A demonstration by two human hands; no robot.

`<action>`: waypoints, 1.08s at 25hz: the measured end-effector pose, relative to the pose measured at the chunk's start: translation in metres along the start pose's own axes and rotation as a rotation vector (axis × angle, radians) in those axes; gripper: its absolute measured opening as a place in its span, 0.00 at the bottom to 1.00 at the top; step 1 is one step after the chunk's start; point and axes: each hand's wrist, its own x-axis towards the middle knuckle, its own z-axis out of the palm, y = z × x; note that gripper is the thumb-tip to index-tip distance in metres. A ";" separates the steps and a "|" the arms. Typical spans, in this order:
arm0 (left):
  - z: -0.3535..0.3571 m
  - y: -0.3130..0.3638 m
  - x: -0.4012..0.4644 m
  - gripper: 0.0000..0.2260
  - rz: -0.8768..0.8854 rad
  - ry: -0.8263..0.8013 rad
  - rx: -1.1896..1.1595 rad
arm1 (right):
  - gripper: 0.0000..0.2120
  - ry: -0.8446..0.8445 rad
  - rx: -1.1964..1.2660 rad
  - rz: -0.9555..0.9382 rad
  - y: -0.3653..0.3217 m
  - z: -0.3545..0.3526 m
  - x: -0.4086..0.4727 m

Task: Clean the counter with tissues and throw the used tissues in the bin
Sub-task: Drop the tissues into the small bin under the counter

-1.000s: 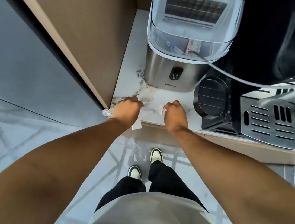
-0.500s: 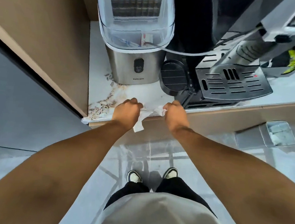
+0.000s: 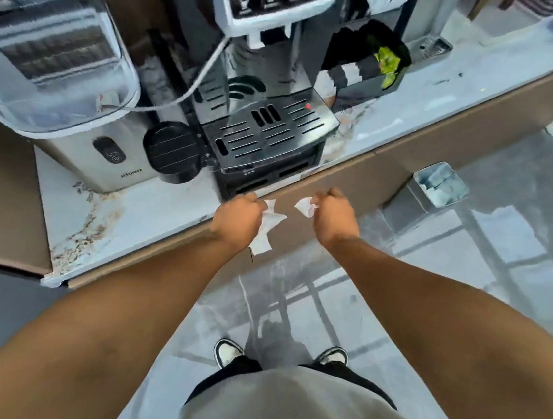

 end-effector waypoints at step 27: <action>0.006 0.428 0.296 0.10 0.582 -0.019 0.136 | 0.16 0.193 0.173 0.579 0.450 -0.151 0.053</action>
